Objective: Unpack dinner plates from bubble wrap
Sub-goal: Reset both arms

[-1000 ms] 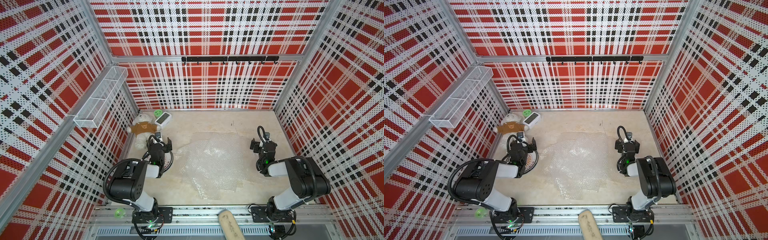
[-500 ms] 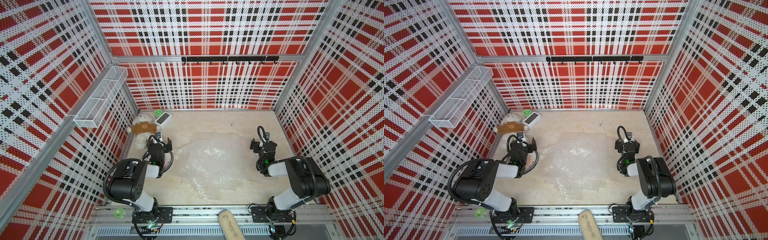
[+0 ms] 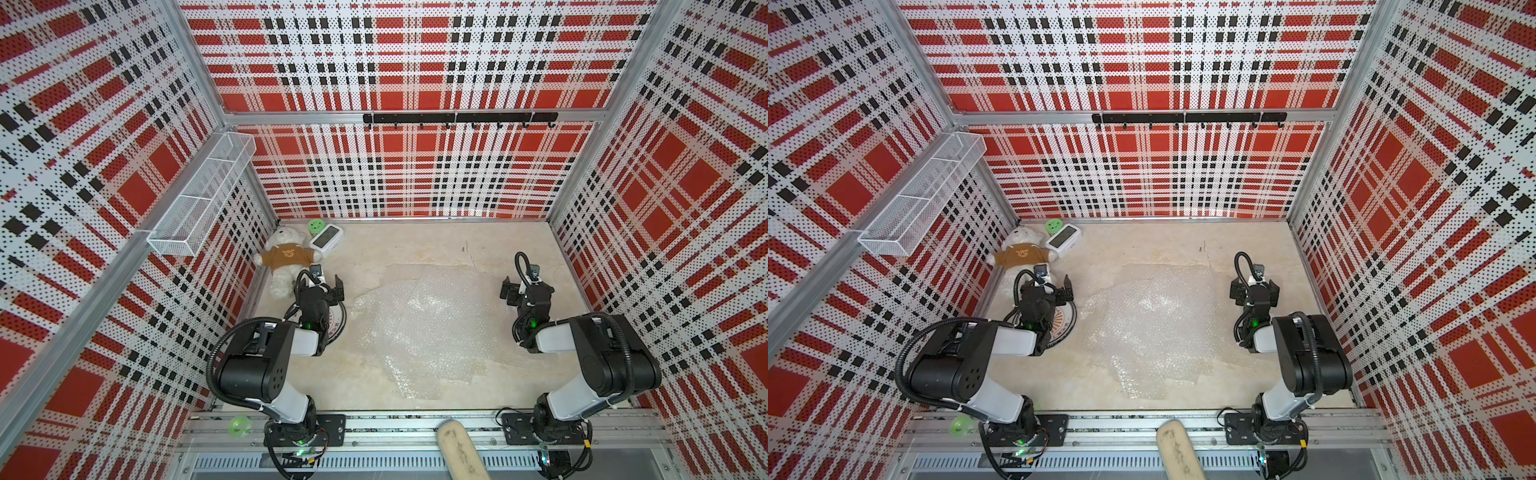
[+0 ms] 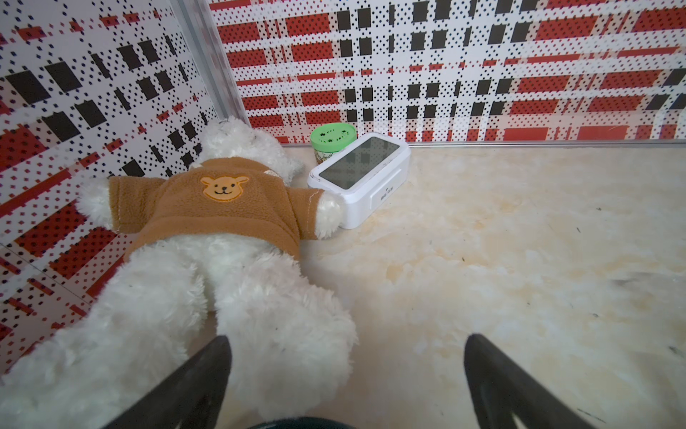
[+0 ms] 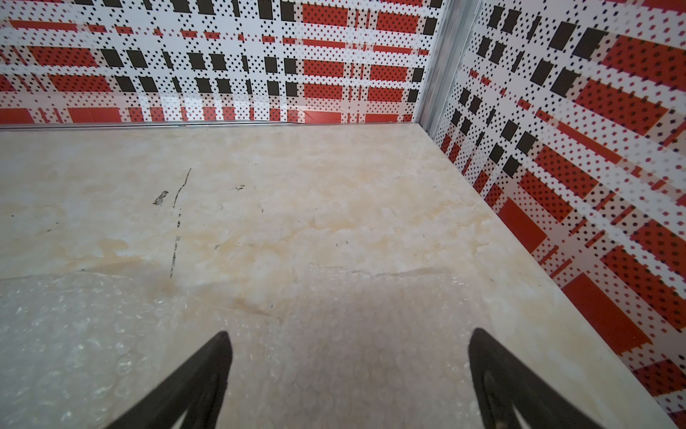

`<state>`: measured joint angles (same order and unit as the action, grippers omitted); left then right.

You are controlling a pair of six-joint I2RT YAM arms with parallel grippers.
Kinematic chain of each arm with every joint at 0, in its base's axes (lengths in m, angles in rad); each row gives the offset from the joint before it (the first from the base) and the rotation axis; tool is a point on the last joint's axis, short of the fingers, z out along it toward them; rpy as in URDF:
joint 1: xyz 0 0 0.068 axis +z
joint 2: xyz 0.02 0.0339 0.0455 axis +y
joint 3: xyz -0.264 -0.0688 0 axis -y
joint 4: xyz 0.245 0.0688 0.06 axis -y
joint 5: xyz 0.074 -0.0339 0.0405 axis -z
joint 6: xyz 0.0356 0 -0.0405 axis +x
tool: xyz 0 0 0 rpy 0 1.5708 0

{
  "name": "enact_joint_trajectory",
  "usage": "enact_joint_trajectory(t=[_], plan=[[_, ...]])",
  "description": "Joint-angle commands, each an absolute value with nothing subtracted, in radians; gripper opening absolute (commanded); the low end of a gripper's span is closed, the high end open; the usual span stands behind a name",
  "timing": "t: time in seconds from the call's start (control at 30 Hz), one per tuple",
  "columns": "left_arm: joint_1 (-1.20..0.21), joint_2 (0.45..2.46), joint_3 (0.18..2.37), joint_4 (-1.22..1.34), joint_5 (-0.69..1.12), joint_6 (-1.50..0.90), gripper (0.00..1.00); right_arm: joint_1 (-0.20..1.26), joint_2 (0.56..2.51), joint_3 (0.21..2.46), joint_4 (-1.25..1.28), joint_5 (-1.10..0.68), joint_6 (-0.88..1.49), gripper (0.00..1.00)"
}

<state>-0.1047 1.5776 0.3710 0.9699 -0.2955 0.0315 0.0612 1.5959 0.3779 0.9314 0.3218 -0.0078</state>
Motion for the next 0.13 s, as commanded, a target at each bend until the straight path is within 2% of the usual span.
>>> enact_joint_trajectory(t=[0.0,0.1], plan=[[-0.112,1.580,0.390,0.973,-0.302,0.038,0.99,0.060,1.593,0.373,0.985,0.320,-0.012,1.00],[-0.112,1.579,0.388,0.974,-0.303,0.037,0.99,0.060,1.593,0.374,0.987,0.321,-0.012,1.00]])
